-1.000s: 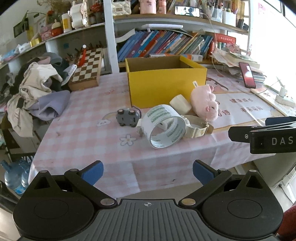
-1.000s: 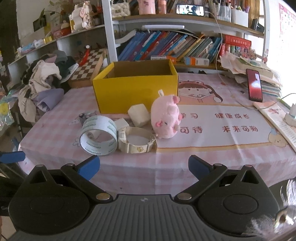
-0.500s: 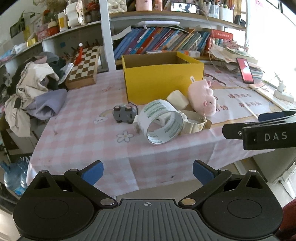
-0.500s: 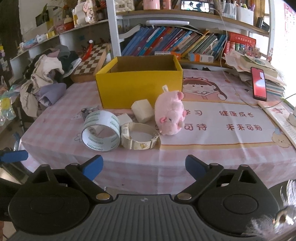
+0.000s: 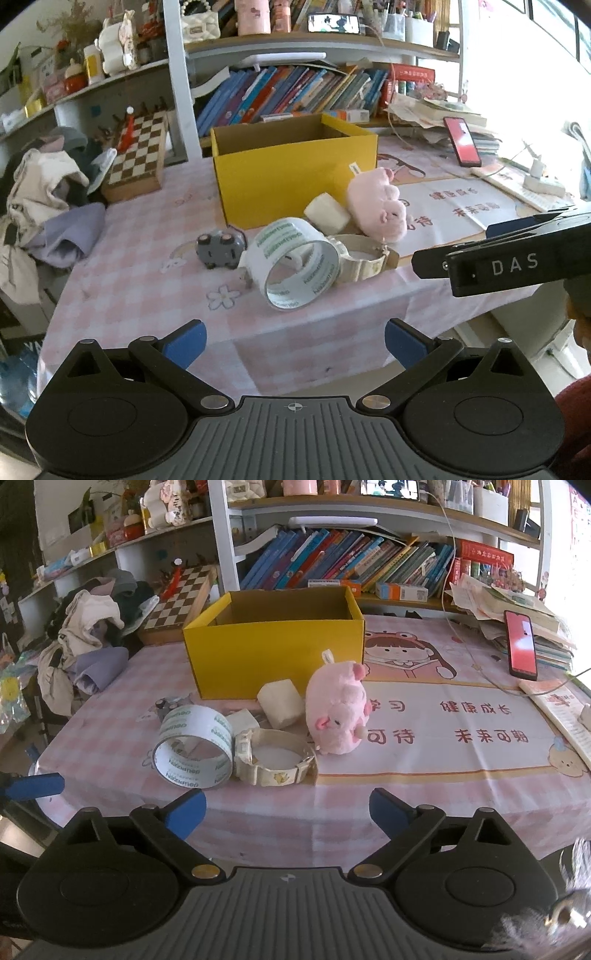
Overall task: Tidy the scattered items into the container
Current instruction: 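Grasp the tape roll with the left gripper while the right gripper grasps the pink pig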
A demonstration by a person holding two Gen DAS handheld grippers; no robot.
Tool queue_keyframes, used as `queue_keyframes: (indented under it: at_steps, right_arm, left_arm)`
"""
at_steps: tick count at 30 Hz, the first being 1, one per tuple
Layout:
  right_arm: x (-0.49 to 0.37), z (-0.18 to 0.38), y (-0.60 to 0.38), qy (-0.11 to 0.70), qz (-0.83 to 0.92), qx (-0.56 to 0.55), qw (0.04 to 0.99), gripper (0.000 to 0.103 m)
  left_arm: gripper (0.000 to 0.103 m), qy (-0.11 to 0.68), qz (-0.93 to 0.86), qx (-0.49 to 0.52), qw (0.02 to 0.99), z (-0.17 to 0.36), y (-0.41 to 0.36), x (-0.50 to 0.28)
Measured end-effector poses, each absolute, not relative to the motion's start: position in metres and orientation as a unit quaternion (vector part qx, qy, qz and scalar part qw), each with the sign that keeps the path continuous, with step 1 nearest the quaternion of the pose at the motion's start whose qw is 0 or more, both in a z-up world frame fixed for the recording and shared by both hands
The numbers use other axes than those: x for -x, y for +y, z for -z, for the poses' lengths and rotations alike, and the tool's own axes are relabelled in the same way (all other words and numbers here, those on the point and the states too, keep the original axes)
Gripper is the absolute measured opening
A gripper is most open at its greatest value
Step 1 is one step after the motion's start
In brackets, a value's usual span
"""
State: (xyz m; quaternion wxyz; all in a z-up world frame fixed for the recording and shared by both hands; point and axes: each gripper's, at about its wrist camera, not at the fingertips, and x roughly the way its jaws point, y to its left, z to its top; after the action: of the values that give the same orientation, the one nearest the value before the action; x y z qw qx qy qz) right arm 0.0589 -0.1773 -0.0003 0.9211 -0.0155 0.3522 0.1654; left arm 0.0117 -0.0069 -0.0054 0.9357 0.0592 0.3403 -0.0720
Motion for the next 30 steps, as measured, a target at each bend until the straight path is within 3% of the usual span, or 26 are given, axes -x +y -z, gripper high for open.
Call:
queue_keyframes:
  at_steps: [30]
  right_arm:
    - [-0.145, 0.012, -0.178, 0.391, -0.164, 0.033, 0.905, 0.096]
  left_arm:
    - [0.103, 0.375, 0.021, -0.026, 0.926, 0.022, -0.002, -0.078]
